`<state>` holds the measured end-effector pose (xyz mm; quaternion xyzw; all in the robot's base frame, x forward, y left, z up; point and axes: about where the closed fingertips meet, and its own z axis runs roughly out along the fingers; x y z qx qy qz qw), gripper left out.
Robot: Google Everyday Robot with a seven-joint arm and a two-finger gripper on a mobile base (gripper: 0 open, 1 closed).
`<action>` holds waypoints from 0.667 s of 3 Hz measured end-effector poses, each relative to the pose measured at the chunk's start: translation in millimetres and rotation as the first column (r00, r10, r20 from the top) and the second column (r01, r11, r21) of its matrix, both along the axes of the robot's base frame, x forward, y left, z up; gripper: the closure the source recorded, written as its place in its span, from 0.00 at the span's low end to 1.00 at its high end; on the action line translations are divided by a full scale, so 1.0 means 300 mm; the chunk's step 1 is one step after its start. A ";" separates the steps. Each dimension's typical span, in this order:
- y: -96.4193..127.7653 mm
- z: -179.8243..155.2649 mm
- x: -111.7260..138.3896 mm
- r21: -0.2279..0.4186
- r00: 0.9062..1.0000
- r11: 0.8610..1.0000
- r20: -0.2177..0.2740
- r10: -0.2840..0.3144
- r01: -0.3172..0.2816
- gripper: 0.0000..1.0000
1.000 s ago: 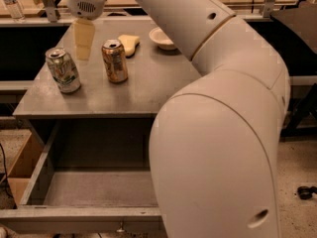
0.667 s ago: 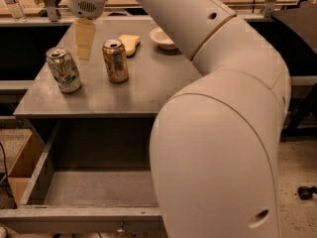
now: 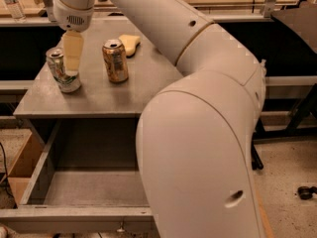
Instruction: Place 7up can into top drawer
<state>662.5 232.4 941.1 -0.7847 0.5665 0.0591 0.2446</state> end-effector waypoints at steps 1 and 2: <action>0.075 -0.046 -0.007 0.007 0.999 0.999 -0.025 0.045 -0.044 0.00; 0.131 -0.072 -0.021 0.000 0.996 0.997 -0.039 0.081 -0.081 0.00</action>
Offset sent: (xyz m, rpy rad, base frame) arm -0.0116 0.0563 -0.0233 -0.0120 0.0526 0.1240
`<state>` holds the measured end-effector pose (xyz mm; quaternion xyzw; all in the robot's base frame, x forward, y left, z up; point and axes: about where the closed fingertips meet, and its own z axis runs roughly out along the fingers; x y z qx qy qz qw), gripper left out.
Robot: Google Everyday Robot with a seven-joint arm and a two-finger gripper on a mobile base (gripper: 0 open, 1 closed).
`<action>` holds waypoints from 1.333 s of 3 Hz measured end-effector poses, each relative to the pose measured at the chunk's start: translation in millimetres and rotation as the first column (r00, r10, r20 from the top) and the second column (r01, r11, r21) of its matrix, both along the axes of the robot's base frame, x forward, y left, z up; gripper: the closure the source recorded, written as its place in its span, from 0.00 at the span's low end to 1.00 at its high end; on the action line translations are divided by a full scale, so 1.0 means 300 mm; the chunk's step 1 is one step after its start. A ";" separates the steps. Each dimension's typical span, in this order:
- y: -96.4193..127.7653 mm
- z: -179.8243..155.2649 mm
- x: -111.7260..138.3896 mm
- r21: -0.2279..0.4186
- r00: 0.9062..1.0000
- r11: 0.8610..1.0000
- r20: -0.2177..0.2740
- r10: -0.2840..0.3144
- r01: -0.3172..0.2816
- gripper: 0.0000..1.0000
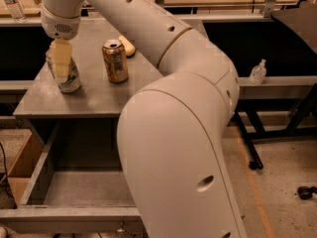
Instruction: Place 7up can into top drawer
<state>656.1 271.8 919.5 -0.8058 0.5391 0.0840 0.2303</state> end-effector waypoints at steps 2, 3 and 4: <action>0.028 -0.017 -0.019 -0.016 1.000 1.000 -0.011 0.018 -0.018 0.41; 0.010 -0.038 -0.022 -0.020 1.000 1.000 -0.026 0.011 -0.012 0.65; -0.006 -0.054 -0.026 -0.017 0.999 1.000 -0.038 0.010 -0.011 0.88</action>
Offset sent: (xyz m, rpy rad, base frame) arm -0.0086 0.0037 -0.0024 -0.0235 0.0158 0.0161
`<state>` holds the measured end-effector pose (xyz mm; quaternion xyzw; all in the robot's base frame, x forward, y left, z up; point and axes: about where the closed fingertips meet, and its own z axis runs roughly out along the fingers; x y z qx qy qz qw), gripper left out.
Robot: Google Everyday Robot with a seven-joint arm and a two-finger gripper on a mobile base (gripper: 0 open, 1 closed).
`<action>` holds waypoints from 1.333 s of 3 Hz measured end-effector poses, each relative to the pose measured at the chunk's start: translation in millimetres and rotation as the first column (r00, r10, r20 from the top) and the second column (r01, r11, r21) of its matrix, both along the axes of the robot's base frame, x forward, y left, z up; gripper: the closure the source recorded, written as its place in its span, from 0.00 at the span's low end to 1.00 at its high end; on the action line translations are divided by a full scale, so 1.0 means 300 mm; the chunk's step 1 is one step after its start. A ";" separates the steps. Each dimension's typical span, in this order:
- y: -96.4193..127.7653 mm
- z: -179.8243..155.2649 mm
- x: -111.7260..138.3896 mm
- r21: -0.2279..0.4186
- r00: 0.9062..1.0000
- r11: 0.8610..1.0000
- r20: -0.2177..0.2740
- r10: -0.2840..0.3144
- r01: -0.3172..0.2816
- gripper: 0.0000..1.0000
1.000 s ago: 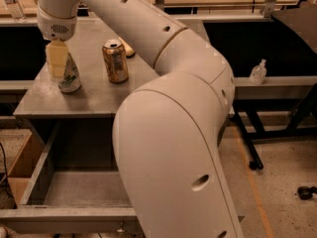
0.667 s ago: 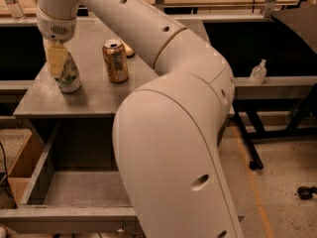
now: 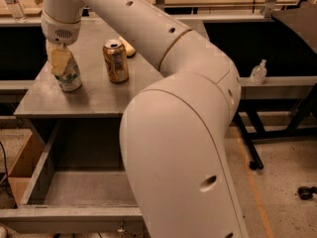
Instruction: Place 7up can into top drawer
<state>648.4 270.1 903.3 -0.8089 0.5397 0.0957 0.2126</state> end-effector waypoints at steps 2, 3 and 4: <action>-0.028 0.107 -0.030 0.000 0.999 0.999 0.026 0.037 -0.037 1.00; -0.044 0.179 -0.066 -0.014 0.997 0.998 0.034 0.066 -0.066 1.00; -0.033 0.212 -0.144 -0.007 0.995 0.995 -0.021 0.101 -0.101 1.00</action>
Offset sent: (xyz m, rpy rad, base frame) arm -0.0184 -0.0241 0.0742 -0.0045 -0.0561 0.0771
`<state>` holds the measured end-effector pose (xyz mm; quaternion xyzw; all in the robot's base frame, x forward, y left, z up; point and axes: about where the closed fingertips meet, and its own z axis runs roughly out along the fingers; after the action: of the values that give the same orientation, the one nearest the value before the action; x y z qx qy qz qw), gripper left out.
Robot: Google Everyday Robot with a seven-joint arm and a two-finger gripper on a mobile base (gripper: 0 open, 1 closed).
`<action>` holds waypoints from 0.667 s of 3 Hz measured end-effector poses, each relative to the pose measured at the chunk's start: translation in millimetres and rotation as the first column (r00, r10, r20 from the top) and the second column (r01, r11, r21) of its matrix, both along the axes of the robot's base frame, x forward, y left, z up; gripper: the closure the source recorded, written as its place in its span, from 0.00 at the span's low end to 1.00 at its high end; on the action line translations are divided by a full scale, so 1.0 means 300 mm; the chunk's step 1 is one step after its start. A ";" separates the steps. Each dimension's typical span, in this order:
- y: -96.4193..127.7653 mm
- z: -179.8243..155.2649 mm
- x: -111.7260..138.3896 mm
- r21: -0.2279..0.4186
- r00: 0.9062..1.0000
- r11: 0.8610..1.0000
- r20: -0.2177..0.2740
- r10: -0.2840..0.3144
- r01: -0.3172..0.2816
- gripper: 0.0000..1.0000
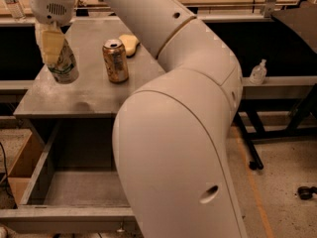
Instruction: Place 7up can into top drawer
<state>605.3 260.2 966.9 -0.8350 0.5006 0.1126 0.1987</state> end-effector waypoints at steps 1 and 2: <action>0.012 0.044 -0.125 0.037 0.997 0.999 -0.074 0.013 -0.010 1.00; -0.010 0.061 -0.278 0.039 0.991 0.999 -0.131 -0.020 0.025 1.00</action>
Offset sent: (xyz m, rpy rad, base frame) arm -0.1643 -0.0293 0.0138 -0.0166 0.2229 -0.0725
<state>521.9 257.1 985.3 -0.8161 0.5194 0.1748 0.1836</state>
